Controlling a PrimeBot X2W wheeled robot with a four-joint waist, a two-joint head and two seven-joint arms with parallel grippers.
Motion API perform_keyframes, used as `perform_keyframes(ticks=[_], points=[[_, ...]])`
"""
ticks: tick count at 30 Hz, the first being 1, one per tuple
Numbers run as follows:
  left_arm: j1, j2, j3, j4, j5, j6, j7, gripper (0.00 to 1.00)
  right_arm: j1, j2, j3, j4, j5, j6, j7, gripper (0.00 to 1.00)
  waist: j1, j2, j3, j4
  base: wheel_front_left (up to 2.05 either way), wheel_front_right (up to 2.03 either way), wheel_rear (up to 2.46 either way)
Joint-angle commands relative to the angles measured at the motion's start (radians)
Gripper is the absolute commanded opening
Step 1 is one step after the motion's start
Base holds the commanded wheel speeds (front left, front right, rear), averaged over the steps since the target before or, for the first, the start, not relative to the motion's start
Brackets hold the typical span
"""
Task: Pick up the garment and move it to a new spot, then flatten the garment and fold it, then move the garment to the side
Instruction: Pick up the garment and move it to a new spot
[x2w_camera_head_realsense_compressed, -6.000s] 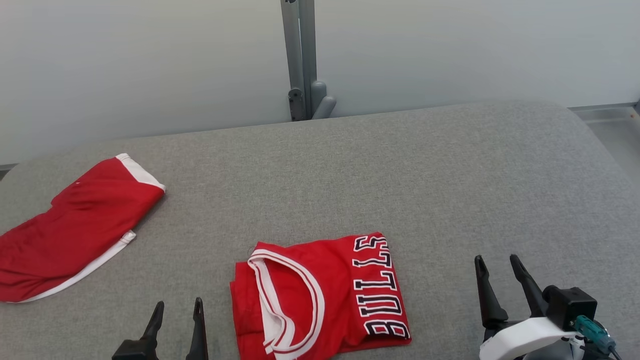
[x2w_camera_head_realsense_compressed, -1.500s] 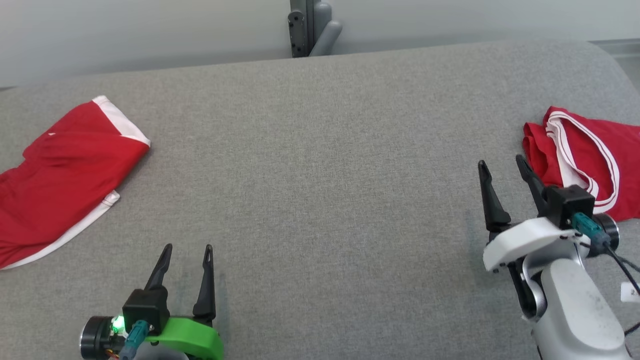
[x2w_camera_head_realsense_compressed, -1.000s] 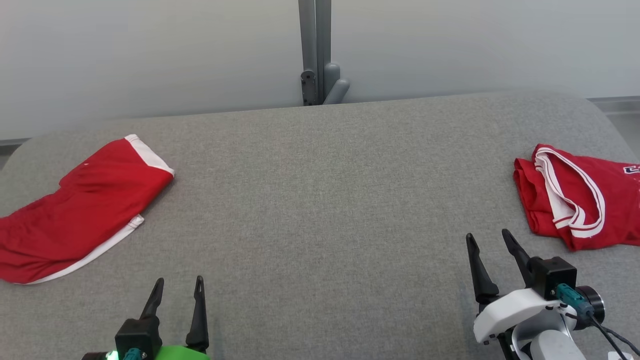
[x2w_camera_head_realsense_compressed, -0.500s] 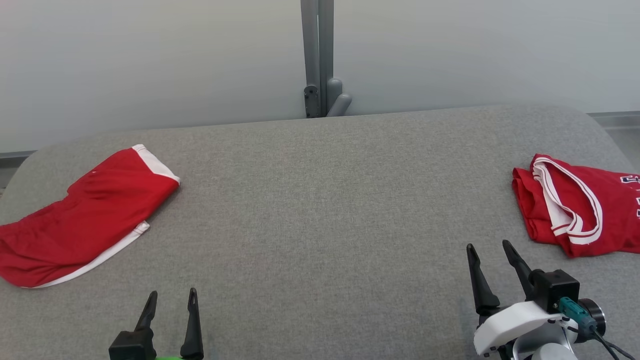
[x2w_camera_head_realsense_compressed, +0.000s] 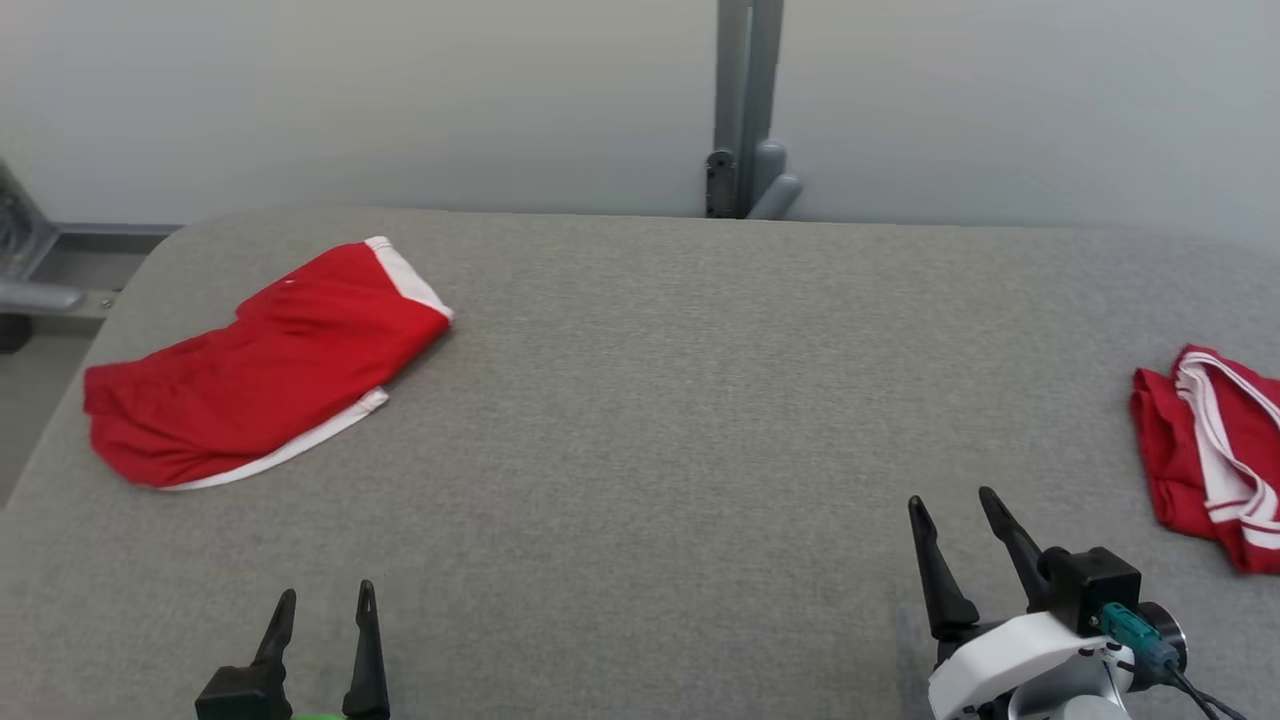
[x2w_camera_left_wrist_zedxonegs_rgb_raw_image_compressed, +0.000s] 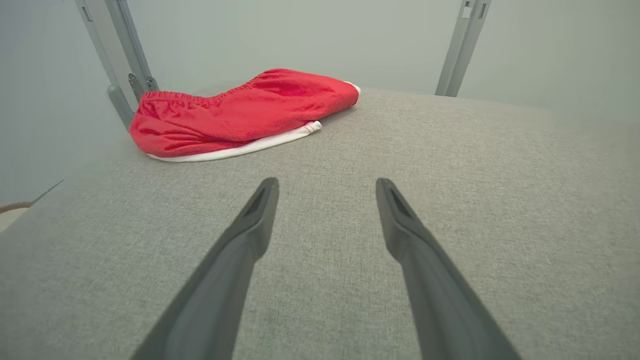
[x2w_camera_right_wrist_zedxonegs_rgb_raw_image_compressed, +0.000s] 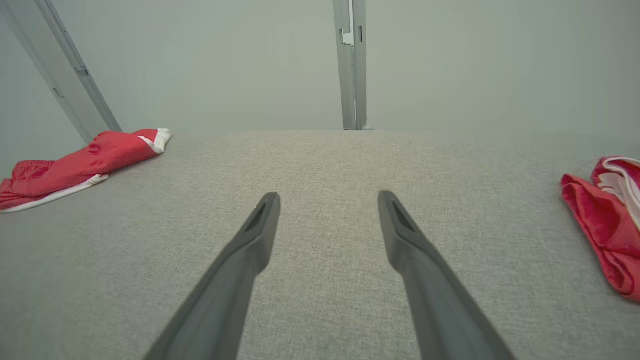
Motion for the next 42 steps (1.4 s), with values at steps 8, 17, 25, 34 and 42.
perform_keyframes(ticks=[8,17,25,34,42], points=[[0.006,0.003,0.039,0.002,0.011,-0.018,0.0,1.0,-0.017,-0.003,0.031,0.003,0.004,-0.001,-0.003,1.0,0.0,0.0073,0.019,0.323,0.0,0.0,0.0],[0.035,0.002,0.089,0.014,-0.041,-0.027,0.0,1.0,-0.061,-0.004,0.094,0.034,0.018,-0.001,-0.003,1.0,0.0,0.0073,0.043,0.397,0.0,0.0,0.0],[-0.031,0.004,0.091,0.105,-0.124,-0.067,0.0,1.0,-0.048,-0.004,0.081,0.032,-0.004,-0.001,-0.003,1.0,0.0,0.0073,0.067,0.347,0.0,0.0,0.0],[-0.241,0.044,0.13,0.18,-0.148,-0.085,0.0,1.0,-0.104,-0.056,0.08,0.016,-0.035,-0.001,-0.003,1.0,0.0,0.0073,0.198,0.222,0.0,0.0,0.0],[-0.537,0.204,-0.005,0.328,-0.247,-0.086,0.003,1.0,-0.166,-0.117,0.08,-0.039,-0.049,-0.001,-0.003,1.0,0.0,0.0073,0.338,0.12,0.0,0.0,0.0]])
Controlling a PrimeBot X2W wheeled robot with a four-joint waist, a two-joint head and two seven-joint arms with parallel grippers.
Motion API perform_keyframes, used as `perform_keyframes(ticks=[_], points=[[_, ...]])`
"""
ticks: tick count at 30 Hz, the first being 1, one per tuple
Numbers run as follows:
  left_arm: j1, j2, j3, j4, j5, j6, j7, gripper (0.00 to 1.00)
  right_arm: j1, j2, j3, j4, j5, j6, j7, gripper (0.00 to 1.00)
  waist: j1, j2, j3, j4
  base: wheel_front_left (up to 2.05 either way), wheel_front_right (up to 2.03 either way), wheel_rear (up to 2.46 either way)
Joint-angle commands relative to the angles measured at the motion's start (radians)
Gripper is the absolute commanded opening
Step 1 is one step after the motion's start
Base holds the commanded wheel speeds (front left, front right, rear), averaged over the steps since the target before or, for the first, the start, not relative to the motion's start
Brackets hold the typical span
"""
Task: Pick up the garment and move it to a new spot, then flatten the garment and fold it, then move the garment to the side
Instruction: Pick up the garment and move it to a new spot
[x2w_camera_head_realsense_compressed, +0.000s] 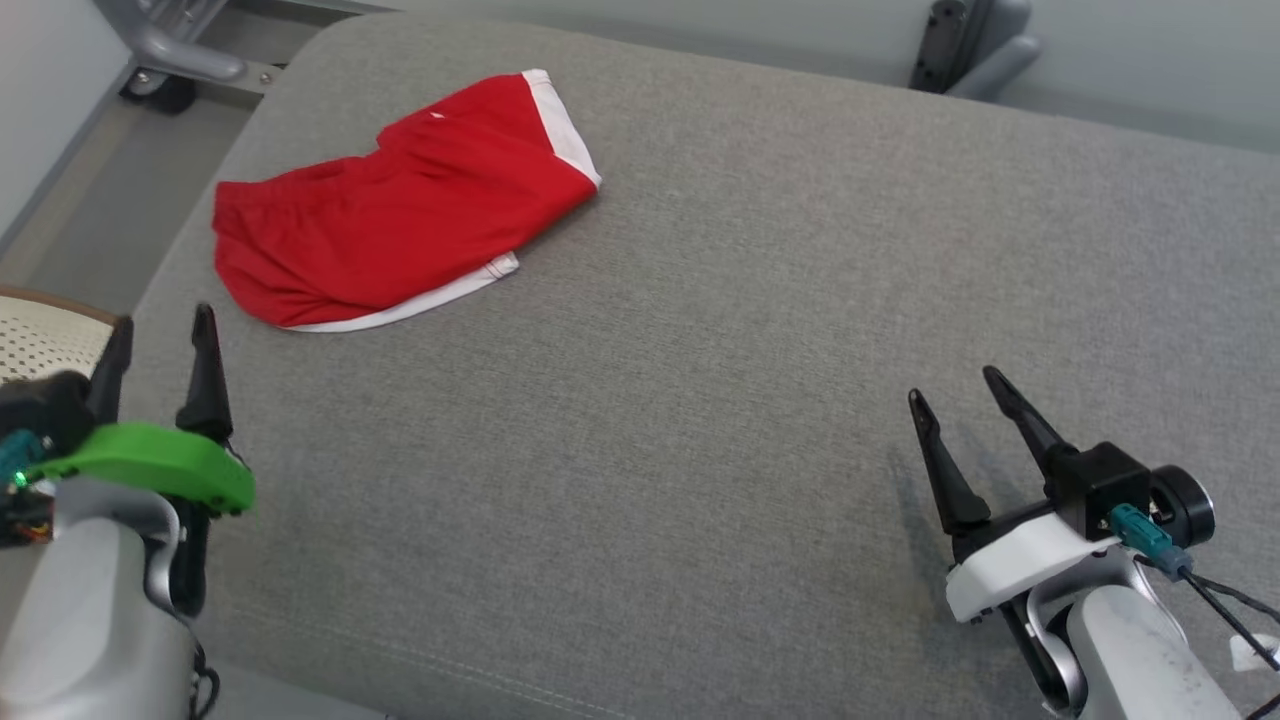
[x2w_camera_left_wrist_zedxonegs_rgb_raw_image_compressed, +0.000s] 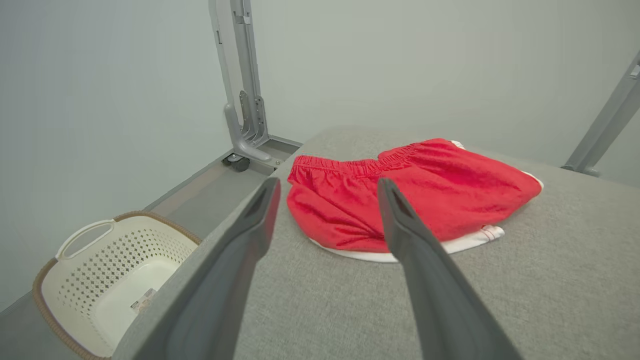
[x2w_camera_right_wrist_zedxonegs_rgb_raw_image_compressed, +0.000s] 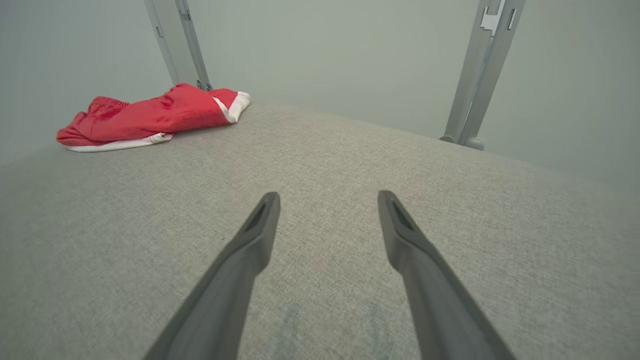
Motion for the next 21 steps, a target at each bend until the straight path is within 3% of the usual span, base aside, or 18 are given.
perform_keyframes(ticks=[1,8,12,21], points=[[-0.061,0.028,-0.032,0.027,-0.032,-0.002,0.007,1.0,-0.027,-0.012,-0.001,-0.017,-0.007,-0.001,-0.003,1.0,0.0,0.0073,0.147,-0.133,0.0,0.0,0.0],[-0.256,0.139,-0.167,0.15,-0.207,-0.002,0.09,1.0,-0.076,-0.042,0.003,-0.073,-0.006,-0.001,-0.003,1.0,0.0,0.0073,0.25,-0.214,0.0,0.0,0.0],[-0.312,0.167,-0.193,0.222,-0.284,-0.002,0.124,1.0,-0.087,-0.048,-0.008,-0.089,-0.007,-0.001,-0.003,1.0,0.0,0.0073,0.288,-0.256,0.0,0.0,0.0],[-0.427,0.218,-0.244,0.333,-0.3,-0.002,0.091,1.0,-0.071,-0.06,-0.048,-0.109,-0.014,-0.001,-0.003,1.0,0.0,0.0073,0.348,-0.306,0.0,0.0,0.0]])
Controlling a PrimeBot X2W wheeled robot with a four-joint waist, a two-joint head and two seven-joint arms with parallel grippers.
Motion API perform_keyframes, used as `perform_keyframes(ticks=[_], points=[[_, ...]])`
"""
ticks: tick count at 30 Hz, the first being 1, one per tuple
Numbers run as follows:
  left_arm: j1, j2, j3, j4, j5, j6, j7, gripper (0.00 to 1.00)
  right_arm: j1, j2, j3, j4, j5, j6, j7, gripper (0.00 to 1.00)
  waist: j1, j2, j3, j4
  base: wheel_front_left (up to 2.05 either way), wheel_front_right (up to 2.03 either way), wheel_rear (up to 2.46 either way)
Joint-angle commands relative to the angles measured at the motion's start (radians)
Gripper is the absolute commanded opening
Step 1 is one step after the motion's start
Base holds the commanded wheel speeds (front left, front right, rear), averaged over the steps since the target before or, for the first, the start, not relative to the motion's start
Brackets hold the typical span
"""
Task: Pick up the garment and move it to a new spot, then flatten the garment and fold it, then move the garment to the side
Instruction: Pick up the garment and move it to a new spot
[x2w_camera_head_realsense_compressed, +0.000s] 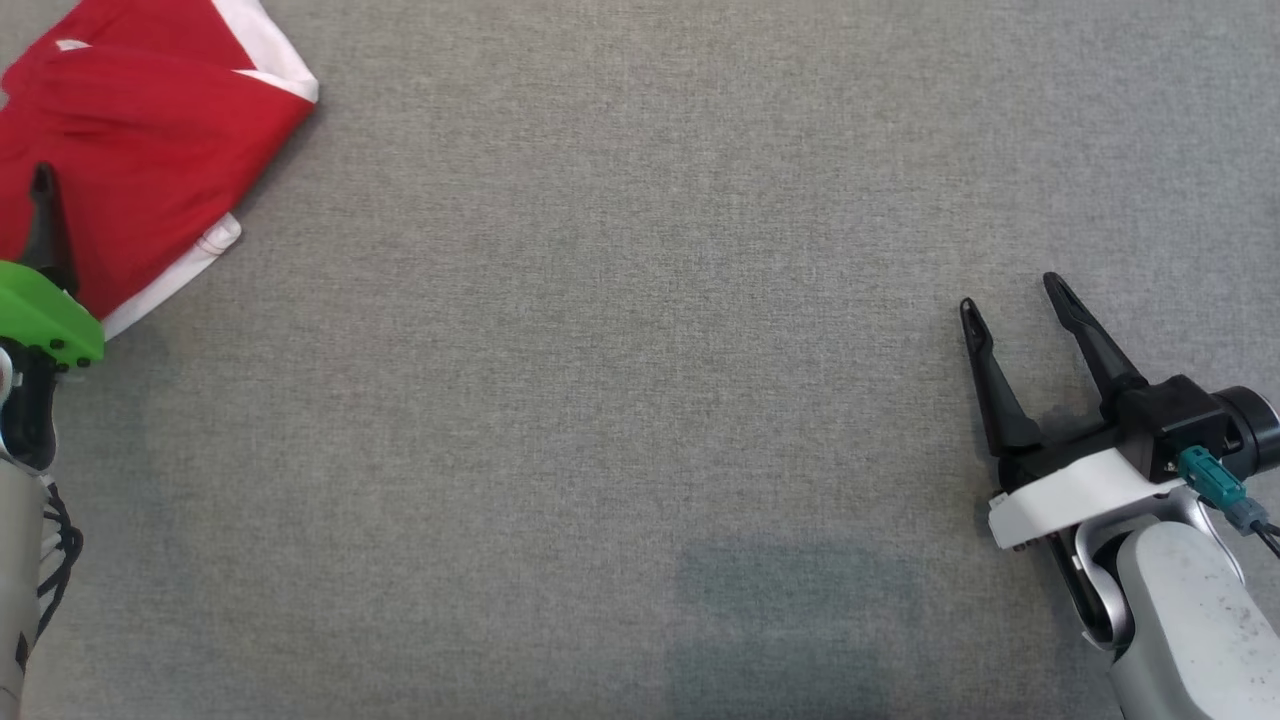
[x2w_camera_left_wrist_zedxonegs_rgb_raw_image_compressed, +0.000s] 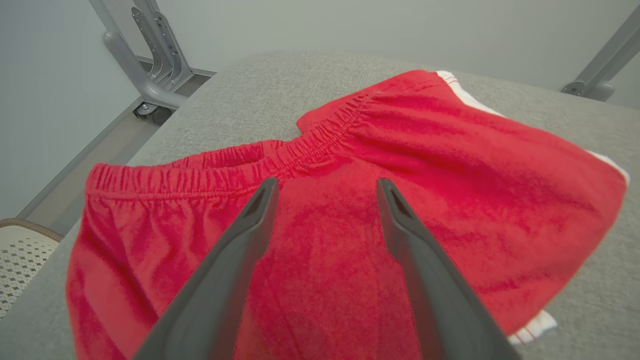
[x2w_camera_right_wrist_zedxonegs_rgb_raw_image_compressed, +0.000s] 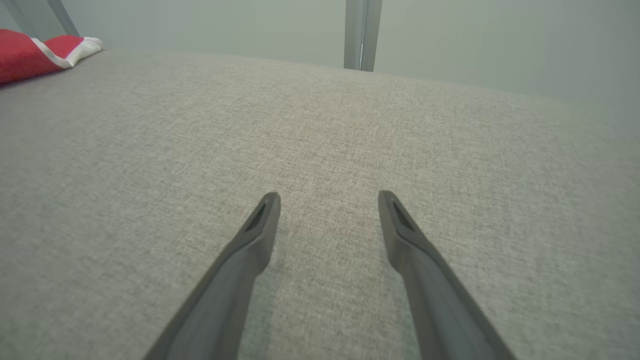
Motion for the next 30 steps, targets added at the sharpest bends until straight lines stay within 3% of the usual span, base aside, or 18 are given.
perform_keyframes(ticks=[1,15,16,17,25,28,30], points=[[-0.036,0.005,-0.006,0.016,-0.002,-0.002,-0.007,1.0,0.003,-0.005,-0.005,-0.007,-0.005,-0.001,-0.003,1.0,0.0,0.0073,0.061,-0.055,0.0,0.0,0.0],[-0.152,0.001,-0.1,0.117,-0.002,-0.001,-0.029,0.98,-0.006,0.01,-0.002,0.011,-0.008,-0.002,0.0,1.0,0.0,0.0073,0.104,-0.092,0.0,0.0,0.0],[-0.157,-0.001,-0.104,0.134,0.002,0.001,-0.027,0.4,-0.005,0.012,-0.001,0.015,-0.008,-0.002,0.001,1.0,0.0,0.0073,0.103,-0.094,0.0,0.0,0.0],[-0.16,-0.005,-0.107,0.149,0.002,0.001,-0.028,0.0,-0.006,0.015,0.0,0.018,-0.007,-0.002,0.001,1.0,0.0,0.0073,0.102,-0.097,0.0,0.0,0.0],[-0.181,0.011,-0.115,0.149,0.044,0.007,-0.094,0.0,-0.002,0.043,-0.001,0.037,0.004,-0.002,0.0,1.0,0.0,0.0073,0.052,-0.1,0.0,0.0,0.0],[-0.187,0.051,-0.083,0.018,0.098,0.015,-0.1,0.0,-0.002,0.068,0.008,0.048,0.018,-0.001,-0.001,1.0,0.0,0.0073,0.004,-0.1,0.0,0.0,0.0],[-0.159,0.048,-0.067,-0.069,0.131,0.013,-0.098,0.0,0.0,0.079,0.013,0.059,0.028,-0.001,-0.002,1.0,0.0,0.0073,-0.03,-0.102,0.0,0.0,0.0]])
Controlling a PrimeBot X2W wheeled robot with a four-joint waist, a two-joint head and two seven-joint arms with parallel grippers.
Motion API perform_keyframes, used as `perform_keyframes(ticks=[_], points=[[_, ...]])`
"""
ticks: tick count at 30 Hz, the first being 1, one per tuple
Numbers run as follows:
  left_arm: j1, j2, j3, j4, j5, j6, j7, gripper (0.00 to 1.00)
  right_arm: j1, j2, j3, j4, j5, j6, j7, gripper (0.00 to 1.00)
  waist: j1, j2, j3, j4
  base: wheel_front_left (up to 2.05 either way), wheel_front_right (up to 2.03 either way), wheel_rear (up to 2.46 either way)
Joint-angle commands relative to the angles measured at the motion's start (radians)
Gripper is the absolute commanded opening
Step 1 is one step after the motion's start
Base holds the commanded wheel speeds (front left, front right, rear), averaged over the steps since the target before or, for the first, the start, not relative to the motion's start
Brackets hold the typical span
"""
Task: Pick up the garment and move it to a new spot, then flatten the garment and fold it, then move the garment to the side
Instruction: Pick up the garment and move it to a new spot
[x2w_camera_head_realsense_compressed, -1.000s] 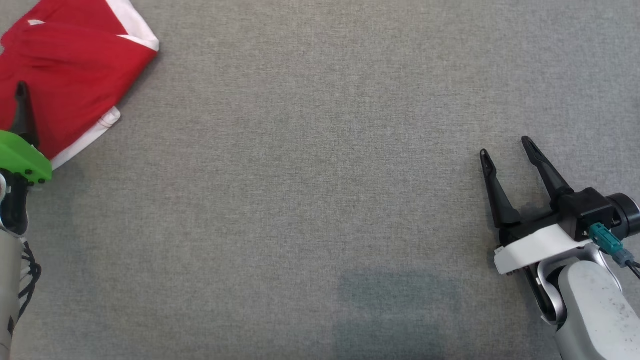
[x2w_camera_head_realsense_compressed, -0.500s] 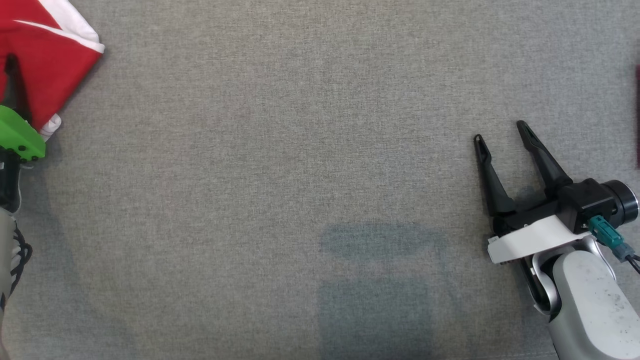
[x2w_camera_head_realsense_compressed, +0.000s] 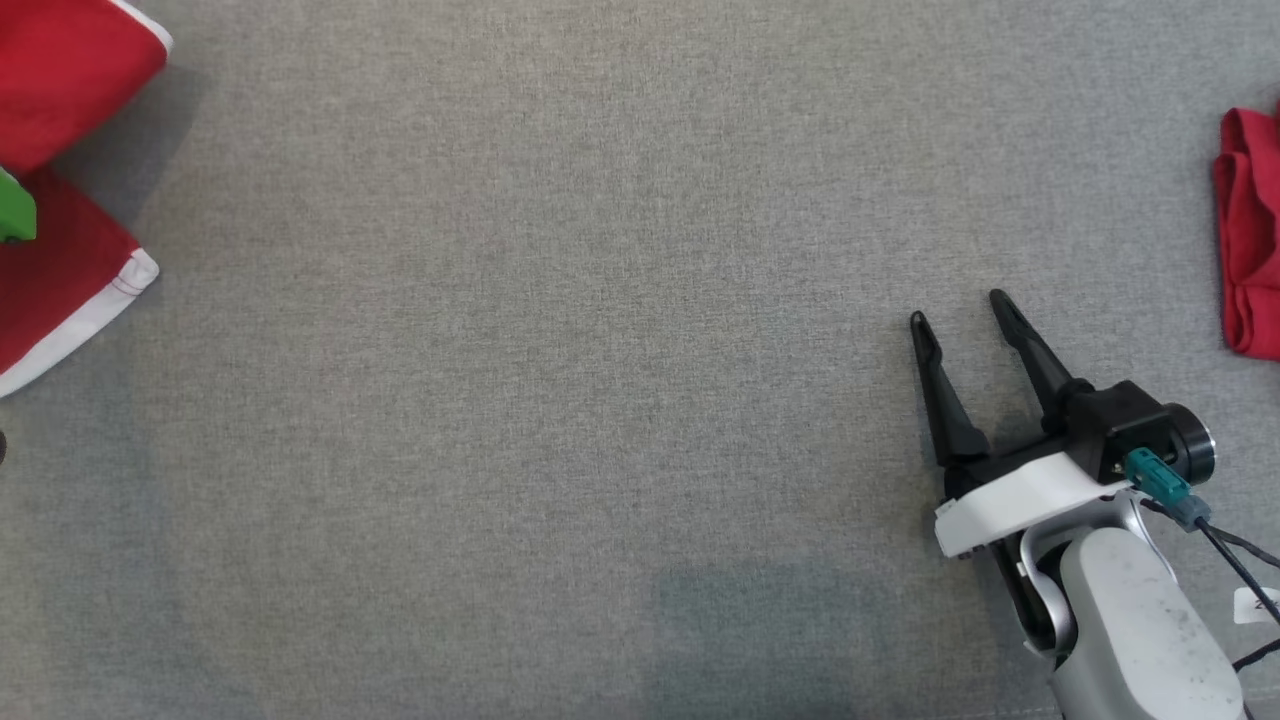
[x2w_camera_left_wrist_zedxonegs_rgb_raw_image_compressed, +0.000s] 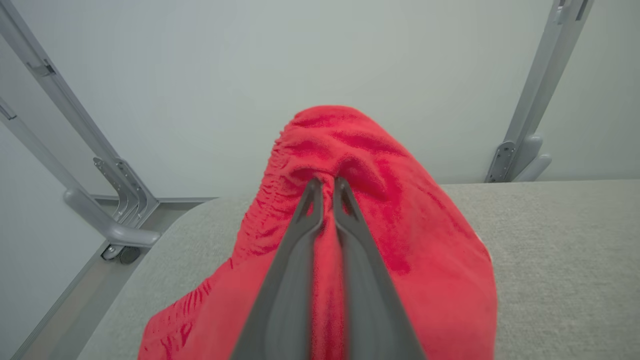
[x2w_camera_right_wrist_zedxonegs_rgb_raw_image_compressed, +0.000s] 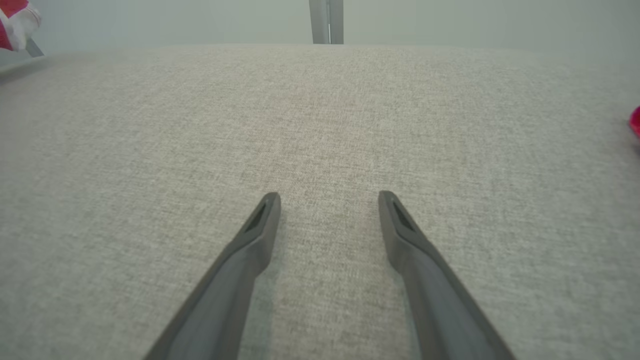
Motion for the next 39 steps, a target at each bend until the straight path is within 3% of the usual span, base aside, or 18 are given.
perform_keyframes(ticks=[1,6,19,26,27,28,29,34,39], points=[[0.021,-0.008,0.0,-0.036,0.028,0.002,-0.004,0.0,0.016,0.005,0.001,0.008,0.01,-0.002,0.0,1.0,-0.0001,0.0073,-0.057,-0.003,0.0,0.0,0.0],[0.07,-0.059,0.011,-0.221,0.11,0.002,-0.004,0.0,0.034,0.041,0.01,0.04,0.031,-0.002,0.0,1.0,-0.0001,0.0073,-0.146,-0.02,0.0,0.0,0.0],[0.232,-0.355,-0.085,-0.507,0.106,-0.013,-0.004,0.0,0.114,0.081,-0.019,0.081,0.081,-0.002,0.0,1.0,-0.0001,0.0073,-0.308,-0.129,0.0,0.0,0.0],[0.43,-0.399,-0.013,-0.563,0.112,-0.013,-0.004,0.0,0.134,0.083,-0.028,0.083,0.085,-0.001,0.0,1.0,-0.0001,0.0073,-0.31,-0.157,0.0,0.0,0.0],[0.464,-0.399,0.012,-0.556,0.122,-0.013,-0.003,0.25,0.136,0.083,-0.028,0.083,0.086,-0.001,0.0,1.0,-0.0001,0.0073,-0.31,-0.159,0.0,0.0,0.0],[0.5,-0.397,0.047,-0.546,0.132,-0.013,-0.003,0.76,0.138,0.083,-0.028,0.083,0.087,-0.001,0.0,1.0,-0.0001,0.0073,-0.313,-0.159,0.0,0.0,0.0],[0.546,-0.393,0.071,-0.521,0.142,-0.013,-0.002,1.0,0.137,0.083,-0.029,0.085,0.087,-0.001,0.0,1.0,-0.0001,0.0073,-0.315,-0.16,0.0,0.0,0.0],[0.753,-0.389,0.241,-0.433,0.199,-0.013,-0.003,1.0,0.132,0.083,-0.04,0.084,0.069,-0.001,0.0,1.0,-0.0001,0.0073,-0.354,-0.149,0.0,0.0,0.0],[0.879,-0.419,0.363,-0.474,0.262,-0.013,-0.003,1.0,0.16,0.083,-0.045,0.078,0.063,-0.001,0.0,1.0,-0.0001,0.0073,-0.414,-0.13,0.0,0.0,0.0]])
